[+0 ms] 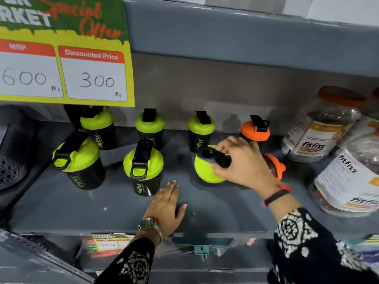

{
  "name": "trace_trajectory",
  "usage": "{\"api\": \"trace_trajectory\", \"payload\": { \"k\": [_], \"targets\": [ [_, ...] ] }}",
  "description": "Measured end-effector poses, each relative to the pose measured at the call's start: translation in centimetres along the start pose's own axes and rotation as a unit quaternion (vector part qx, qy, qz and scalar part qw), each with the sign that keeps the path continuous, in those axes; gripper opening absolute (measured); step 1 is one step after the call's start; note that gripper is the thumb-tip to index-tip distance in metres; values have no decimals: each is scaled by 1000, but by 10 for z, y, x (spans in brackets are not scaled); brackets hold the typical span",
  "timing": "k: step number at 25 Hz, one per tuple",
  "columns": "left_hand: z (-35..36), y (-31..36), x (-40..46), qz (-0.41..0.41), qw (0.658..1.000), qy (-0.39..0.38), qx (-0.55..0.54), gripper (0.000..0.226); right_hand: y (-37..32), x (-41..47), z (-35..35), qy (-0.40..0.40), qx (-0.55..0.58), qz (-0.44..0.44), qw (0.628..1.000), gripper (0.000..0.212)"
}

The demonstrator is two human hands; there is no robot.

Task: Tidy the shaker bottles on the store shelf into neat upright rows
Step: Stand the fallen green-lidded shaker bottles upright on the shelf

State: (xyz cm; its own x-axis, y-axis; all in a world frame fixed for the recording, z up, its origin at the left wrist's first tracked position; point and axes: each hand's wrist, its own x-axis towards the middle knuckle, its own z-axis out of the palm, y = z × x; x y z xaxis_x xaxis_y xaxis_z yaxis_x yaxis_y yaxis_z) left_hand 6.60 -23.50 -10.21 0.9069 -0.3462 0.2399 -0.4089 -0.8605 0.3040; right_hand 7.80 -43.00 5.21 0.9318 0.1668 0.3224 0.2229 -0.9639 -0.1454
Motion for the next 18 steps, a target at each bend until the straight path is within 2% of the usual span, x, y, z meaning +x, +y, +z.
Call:
{"api": "trace_trajectory", "payload": {
  "k": [3,8,15,18],
  "targets": [
    [-1,-1,-1,-6,1000,0,-6,59,0,27,-5,-132,45,3,990,31],
    [-3,0,-1,-9,1000,2,-11,59,3,41,-5,-220,55,10,974,41],
    [-2,1,-1,-2,1000,20,2,59,-14,38,0,-189,50,17,980,56],
    [0,0,-1,2,1000,27,6,59,-28,34,9,-152,31,66,986,46]
  ]
}}
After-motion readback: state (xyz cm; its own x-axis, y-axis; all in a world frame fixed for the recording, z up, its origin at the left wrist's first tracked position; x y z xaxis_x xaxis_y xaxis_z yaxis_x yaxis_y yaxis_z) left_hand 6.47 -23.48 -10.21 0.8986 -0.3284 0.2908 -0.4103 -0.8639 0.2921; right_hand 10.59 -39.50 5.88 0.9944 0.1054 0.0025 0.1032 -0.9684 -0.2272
